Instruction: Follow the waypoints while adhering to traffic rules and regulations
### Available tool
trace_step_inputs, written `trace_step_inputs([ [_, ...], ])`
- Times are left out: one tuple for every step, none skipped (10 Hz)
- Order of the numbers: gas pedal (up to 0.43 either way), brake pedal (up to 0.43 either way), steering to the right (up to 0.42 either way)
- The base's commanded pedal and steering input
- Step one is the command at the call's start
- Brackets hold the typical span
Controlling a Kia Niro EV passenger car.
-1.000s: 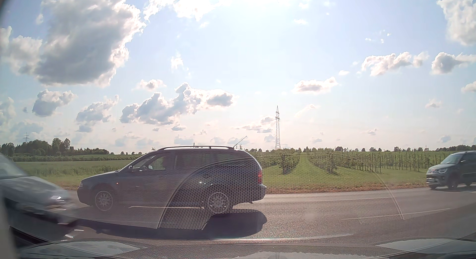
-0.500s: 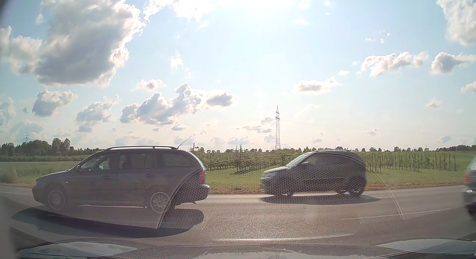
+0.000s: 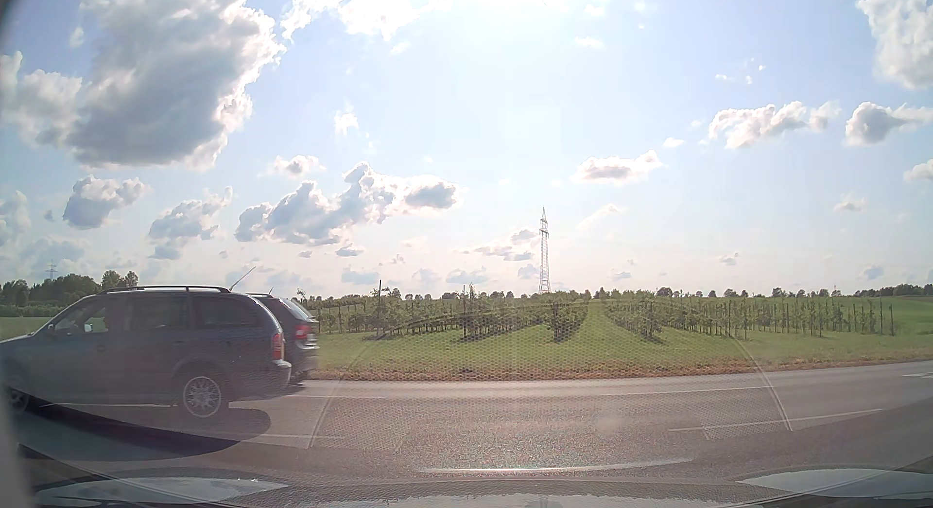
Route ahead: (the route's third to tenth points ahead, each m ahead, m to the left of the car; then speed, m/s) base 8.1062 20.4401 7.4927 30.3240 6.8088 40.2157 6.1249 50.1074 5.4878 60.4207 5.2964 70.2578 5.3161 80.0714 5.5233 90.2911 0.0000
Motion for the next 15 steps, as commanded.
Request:
trace_step_inputs([
  [0.0, 0.39, -0.002],
  [0.0, 0.39, -0.001],
  [0.0, 0.39, -0.002],
  [0.0, 0.39, -0.002],
  [0.0, 0.39, -0.001],
  [0.0, 0.39, -0.002],
  [0.0, 0.39, -0.002],
  [0.0, 0.39, -0.002],
  [0.0, 0.39, -0.002],
  [0.0, 0.39, -0.002],
  [0.0, 0.39, -0.002],
  [0.0, 0.396, -0.002],
  [0.0, 0.39, -0.002],
  [0.0, 0.39, -0.002],
  [0.0, 0.396, -0.003],
])
